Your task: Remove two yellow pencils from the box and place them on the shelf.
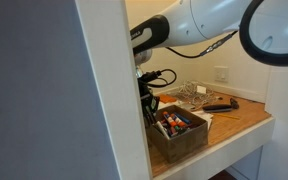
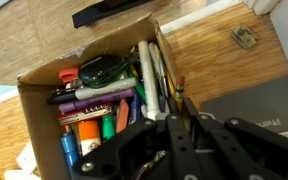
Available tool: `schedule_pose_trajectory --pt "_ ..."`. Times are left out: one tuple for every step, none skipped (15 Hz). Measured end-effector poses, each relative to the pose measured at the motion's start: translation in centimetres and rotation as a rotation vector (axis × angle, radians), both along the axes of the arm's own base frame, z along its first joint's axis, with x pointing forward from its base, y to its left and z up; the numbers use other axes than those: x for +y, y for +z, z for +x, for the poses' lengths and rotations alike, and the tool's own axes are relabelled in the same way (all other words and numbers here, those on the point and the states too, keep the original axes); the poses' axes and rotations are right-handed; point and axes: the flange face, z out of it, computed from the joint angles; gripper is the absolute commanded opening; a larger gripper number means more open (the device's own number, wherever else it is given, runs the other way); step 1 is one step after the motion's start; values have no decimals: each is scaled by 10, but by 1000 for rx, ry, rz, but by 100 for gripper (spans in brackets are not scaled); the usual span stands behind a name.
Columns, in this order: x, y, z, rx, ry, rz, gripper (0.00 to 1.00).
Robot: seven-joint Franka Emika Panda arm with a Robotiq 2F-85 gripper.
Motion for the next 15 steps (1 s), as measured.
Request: schedule_pose_trajectory --pt "0 1 0 0 1 1 2" --pt "1 2 0 -2 2 2 2" --pt "1 4 0 -4 3 3 2" --pt "2 6 0 -7 4 3 2" --pt "3 10 -1 -8 6 4 2" --pt "5 15 -1 -13 7 5 2" --pt "6 23 -2 -17 8 6 2" --pt "7 30 -3 -22 4 5 2" --pt "8 39 -4 -27 -1 4 2" --pt "8 48 -4 -34 -8 2 2" --pt "8 57 -5 -43 -16 1 2" --pt "8 65 -6 -52 -26 0 2" --pt "8 73 -6 -62 -40 -3 2" --pt "7 81 -7 -72 -62 -9 2" --pt "6 87 -7 -82 -88 -16 2"
